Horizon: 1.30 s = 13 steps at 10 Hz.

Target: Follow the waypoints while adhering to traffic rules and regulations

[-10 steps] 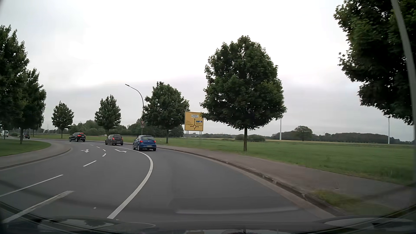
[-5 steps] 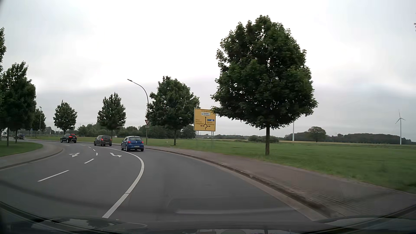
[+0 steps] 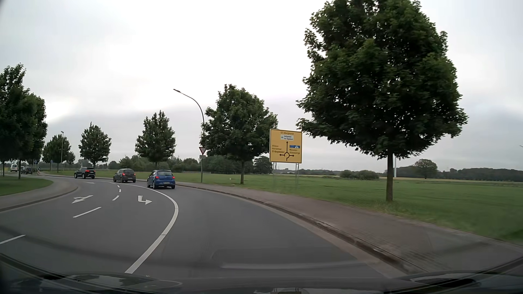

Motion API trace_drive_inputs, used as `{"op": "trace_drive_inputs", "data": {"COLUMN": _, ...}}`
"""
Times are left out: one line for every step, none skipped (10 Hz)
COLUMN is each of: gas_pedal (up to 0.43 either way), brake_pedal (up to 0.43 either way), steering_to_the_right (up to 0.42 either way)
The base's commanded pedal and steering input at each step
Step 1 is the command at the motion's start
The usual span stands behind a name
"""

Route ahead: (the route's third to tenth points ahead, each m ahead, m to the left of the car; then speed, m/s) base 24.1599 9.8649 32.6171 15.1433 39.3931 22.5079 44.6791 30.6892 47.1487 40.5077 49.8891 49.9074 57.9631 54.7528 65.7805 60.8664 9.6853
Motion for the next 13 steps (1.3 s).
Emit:
{"op": "trace_drive_inputs", "data": {"gas_pedal": 0.197, "brake_pedal": 0.000, "steering_to_the_right": -0.093}}
{"op": "trace_drive_inputs", "data": {"gas_pedal": 0.197, "brake_pedal": 0.000, "steering_to_the_right": -0.093}}
{"op": "trace_drive_inputs", "data": {"gas_pedal": 0.197, "brake_pedal": 0.000, "steering_to_the_right": -0.094}}
{"op": "trace_drive_inputs", "data": {"gas_pedal": 0.197, "brake_pedal": 0.000, "steering_to_the_right": -0.094}}
{"op": "trace_drive_inputs", "data": {"gas_pedal": 0.197, "brake_pedal": 0.000, "steering_to_the_right": -0.094}}
{"op": "trace_drive_inputs", "data": {"gas_pedal": 0.189, "brake_pedal": 0.000, "steering_to_the_right": -0.095}}
{"op": "trace_drive_inputs", "data": {"gas_pedal": 0.189, "brake_pedal": 0.000, "steering_to_the_right": -0.096}}
{"op": "trace_drive_inputs", "data": {"gas_pedal": 0.189, "brake_pedal": 0.000, "steering_to_the_right": -0.099}}
{"op": "trace_drive_inputs", "data": {"gas_pedal": 0.189, "brake_pedal": 0.000, "steering_to_the_right": -0.101}}
{"op": "trace_drive_inputs", "data": {"gas_pedal": 0.189, "brake_pedal": 0.000, "steering_to_the_right": -0.102}}
{"op": "trace_drive_inputs", "data": {"gas_pedal": 0.189, "brake_pedal": 0.000, "steering_to_the_right": -0.102}}
{"op": "trace_drive_inputs", "data": {"gas_pedal": 0.189, "brake_pedal": 0.000, "steering_to_the_right": -0.102}}
{"op": "trace_drive_inputs", "data": {"gas_pedal": 0.189, "brake_pedal": 0.000, "steering_to_the_right": -0.102}}
